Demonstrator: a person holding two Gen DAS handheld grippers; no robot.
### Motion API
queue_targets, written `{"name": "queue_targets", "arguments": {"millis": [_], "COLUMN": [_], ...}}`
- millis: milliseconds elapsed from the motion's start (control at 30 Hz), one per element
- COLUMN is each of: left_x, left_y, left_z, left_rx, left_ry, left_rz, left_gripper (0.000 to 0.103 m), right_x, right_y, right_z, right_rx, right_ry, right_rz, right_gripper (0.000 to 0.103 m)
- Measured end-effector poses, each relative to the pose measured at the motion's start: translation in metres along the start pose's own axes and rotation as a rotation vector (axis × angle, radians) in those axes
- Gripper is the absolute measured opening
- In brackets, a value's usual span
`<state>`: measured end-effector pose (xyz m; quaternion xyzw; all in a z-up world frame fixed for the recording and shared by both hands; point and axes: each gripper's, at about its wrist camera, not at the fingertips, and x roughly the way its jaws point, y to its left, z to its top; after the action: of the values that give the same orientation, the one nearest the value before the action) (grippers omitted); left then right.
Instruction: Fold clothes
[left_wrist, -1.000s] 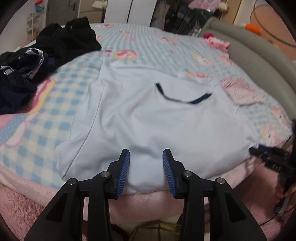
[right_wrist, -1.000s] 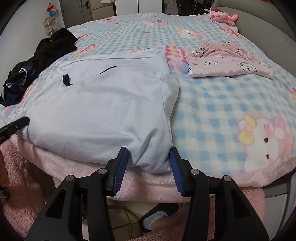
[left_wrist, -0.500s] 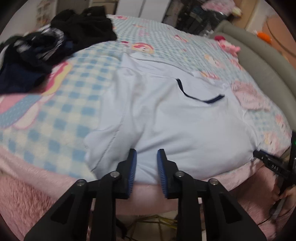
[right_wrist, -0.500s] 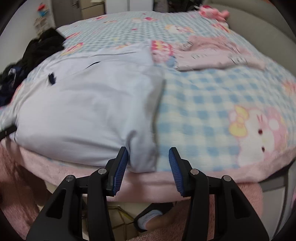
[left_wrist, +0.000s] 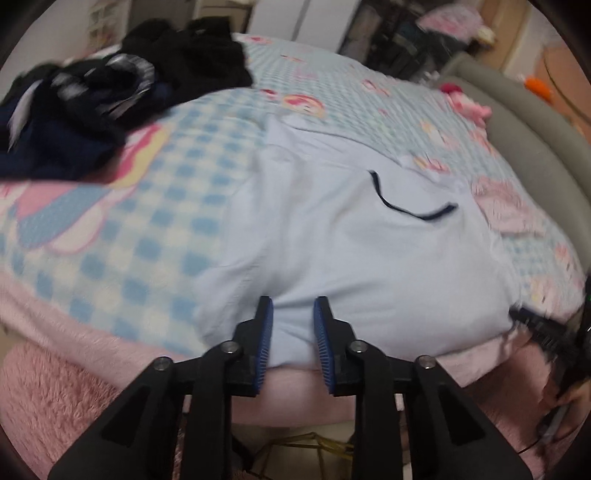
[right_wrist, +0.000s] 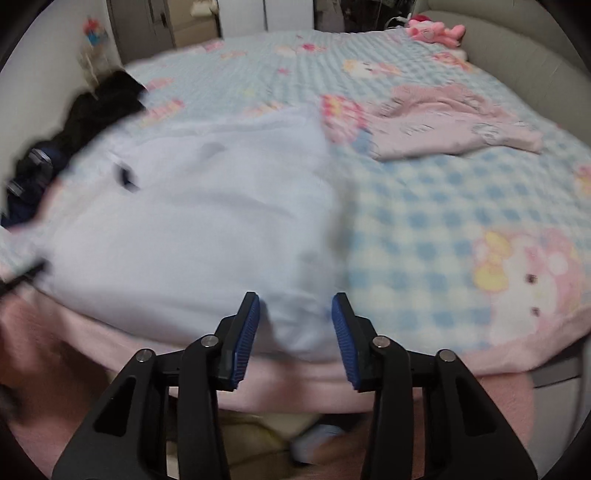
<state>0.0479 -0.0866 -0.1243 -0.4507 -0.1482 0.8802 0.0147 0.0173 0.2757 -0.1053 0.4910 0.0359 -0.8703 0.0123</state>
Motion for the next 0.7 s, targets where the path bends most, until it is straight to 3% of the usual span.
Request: {"name": "queue_targets", "arguments": {"millis": [67,200,367,433,500,633,700], "left_x": [-0.008,-0.019,-0.005,0.011,0.022,0.012,0.005], "left_y": [0.008,-0.001,-0.040,-0.047,-0.039,-0.009,-0.009], "left_z": [0.001,0.010,0.013,0.010,0.007,0.009,0.016], "left_rx": [-0.015,0.009,0.080,0.108,0.117,0.010,0.013], "left_ry": [-0.019,-0.041,-0.035,0.013,0.051,0.059,0.044], "left_rz": [0.048,-0.031,-0.164,-0.123,-0.006,-0.062,-0.073], "left_gripper": [0.022,0.029,0.037,0.037,0.037,0.024,0.026], "right_x": [0.002,-0.012,-0.023,-0.015,-0.005,0.004,0.003], "right_y": [-0.013,-0.010,0.026,0.043,0.043,0.014,-0.006], "right_z": [-0.007,0.001,0.018,0.014,0.009,-0.004,-0.003], "right_rx": [0.015,0.007,-0.042,-0.098,-0.124,-0.099,-0.039], "right_ry": [0.019,-0.011,-0.045,-0.032,-0.004,0.027,0.038], "right_rz": [-0.033,-0.080,0.061,0.038,0.011,-0.103,-0.073], "right_gripper": [0.043,0.043,0.043,0.043,0.040,0.040,0.042]}}
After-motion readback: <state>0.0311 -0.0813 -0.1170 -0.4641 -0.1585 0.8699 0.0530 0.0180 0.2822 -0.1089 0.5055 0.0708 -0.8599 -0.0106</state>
